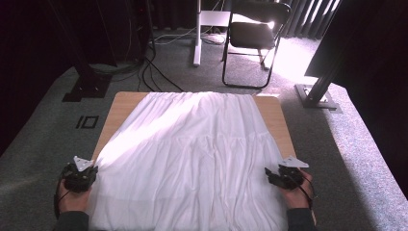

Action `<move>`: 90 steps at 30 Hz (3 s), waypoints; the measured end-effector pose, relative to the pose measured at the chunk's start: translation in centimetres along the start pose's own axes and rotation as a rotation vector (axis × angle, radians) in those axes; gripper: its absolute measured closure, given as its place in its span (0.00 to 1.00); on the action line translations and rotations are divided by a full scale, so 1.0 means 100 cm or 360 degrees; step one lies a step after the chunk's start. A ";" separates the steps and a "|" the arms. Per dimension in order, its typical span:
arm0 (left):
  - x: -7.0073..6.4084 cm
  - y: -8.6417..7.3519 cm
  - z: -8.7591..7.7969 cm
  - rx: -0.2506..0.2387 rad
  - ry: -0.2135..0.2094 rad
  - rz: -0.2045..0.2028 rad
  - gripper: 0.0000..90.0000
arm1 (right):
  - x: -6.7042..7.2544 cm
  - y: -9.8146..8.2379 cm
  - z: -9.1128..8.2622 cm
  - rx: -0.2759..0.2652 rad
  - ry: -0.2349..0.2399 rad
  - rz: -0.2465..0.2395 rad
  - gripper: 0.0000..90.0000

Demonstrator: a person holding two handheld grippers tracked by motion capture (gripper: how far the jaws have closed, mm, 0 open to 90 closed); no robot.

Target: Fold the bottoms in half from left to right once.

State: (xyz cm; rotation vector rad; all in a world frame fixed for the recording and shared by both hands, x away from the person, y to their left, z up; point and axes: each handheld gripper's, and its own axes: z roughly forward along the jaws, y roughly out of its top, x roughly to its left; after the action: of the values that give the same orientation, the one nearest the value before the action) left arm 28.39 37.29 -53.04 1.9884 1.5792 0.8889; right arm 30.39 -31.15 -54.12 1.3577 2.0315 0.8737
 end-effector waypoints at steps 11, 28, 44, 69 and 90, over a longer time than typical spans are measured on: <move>0.031 -0.008 -0.004 0.0031 0.0156 -0.0035 0.98 | -0.034 -0.018 0.006 0.0184 -0.0039 0.0250 0.65; 0.051 0.020 -0.045 -0.0196 0.0151 -0.0157 0.98 | -0.047 -0.026 -0.002 0.0175 -0.0098 0.0322 0.92; -0.077 0.140 -0.105 -0.0704 -0.0648 0.0290 0.98 | -0.039 -0.027 0.003 0.0104 -0.0076 0.0301 0.66; -0.327 0.190 -0.025 -0.0489 -0.1456 0.0642 0.60 | -0.025 -0.015 -0.001 0.0119 -0.0108 0.0254 0.49; -0.190 0.065 0.029 -0.0100 -0.0865 0.0279 0.37 | 0.068 0.052 0.015 0.0077 0.0219 -0.0131 0.42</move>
State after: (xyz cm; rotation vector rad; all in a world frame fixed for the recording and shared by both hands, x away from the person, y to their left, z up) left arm 32.32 17.48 -54.52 2.1108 1.0722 0.3936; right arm 32.16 -23.02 -51.68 1.2607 2.2096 0.9089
